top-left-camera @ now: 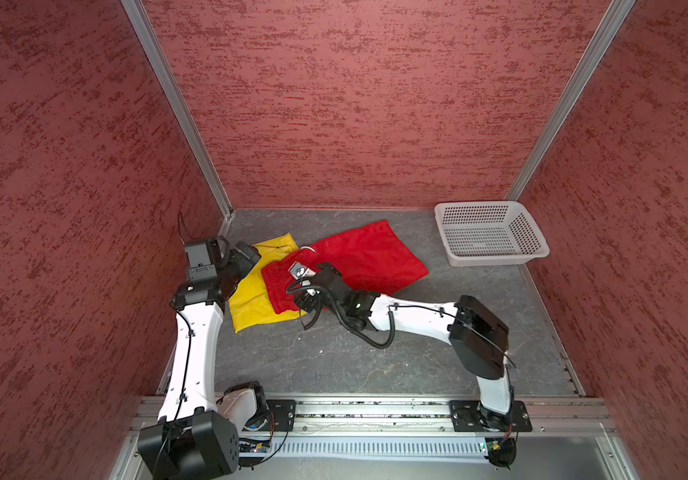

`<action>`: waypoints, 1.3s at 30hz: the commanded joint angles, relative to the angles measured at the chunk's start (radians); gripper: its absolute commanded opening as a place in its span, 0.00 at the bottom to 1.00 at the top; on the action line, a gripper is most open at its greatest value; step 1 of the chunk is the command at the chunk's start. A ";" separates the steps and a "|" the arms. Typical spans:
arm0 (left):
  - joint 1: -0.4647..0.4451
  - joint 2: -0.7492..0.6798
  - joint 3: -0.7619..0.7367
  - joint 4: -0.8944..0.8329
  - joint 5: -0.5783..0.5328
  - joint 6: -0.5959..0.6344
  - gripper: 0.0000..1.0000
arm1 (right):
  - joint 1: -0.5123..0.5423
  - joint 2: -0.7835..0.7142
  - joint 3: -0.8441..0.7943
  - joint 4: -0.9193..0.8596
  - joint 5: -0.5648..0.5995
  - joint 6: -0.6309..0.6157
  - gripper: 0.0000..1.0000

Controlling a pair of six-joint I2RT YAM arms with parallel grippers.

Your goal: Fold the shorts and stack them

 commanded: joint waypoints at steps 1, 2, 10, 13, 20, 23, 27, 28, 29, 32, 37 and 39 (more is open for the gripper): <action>0.064 -0.033 -0.036 -0.038 0.099 0.027 1.00 | 0.057 0.079 0.052 0.012 0.041 -0.170 0.99; 0.078 -0.040 -0.049 -0.039 0.110 0.030 0.99 | 0.066 0.102 0.063 0.016 0.031 -0.188 0.99; 0.132 -0.044 -0.117 -0.048 0.145 0.059 1.00 | 0.075 0.247 0.173 0.028 0.006 -0.257 0.99; 0.138 -0.040 -0.135 -0.039 0.158 0.060 1.00 | 0.075 0.293 0.214 0.056 0.040 -0.280 0.99; 0.140 -0.023 -0.151 -0.029 0.169 0.064 0.99 | 0.056 0.364 0.287 0.041 0.031 -0.282 0.84; 0.140 -0.016 -0.156 -0.023 0.169 0.065 0.99 | 0.040 0.357 0.291 0.032 0.009 -0.241 0.51; 0.137 0.007 -0.159 -0.028 0.168 0.067 0.99 | 0.029 0.331 0.279 0.030 -0.016 -0.198 0.27; 0.135 0.013 -0.162 -0.027 0.171 0.066 0.99 | 0.025 0.322 0.278 0.025 -0.035 -0.180 0.24; 0.132 0.017 -0.162 -0.027 0.172 0.065 0.99 | 0.020 0.313 0.277 0.016 -0.058 -0.160 0.20; 0.108 0.023 -0.168 -0.023 0.162 0.060 0.99 | -0.005 0.287 0.286 -0.023 -0.146 -0.059 0.04; 0.038 0.037 -0.156 -0.025 0.112 0.039 1.00 | -0.083 0.234 0.287 -0.060 -0.360 0.178 0.00; 0.017 0.051 -0.155 -0.007 0.116 0.023 1.00 | -0.116 0.209 0.263 -0.036 -0.450 0.270 0.00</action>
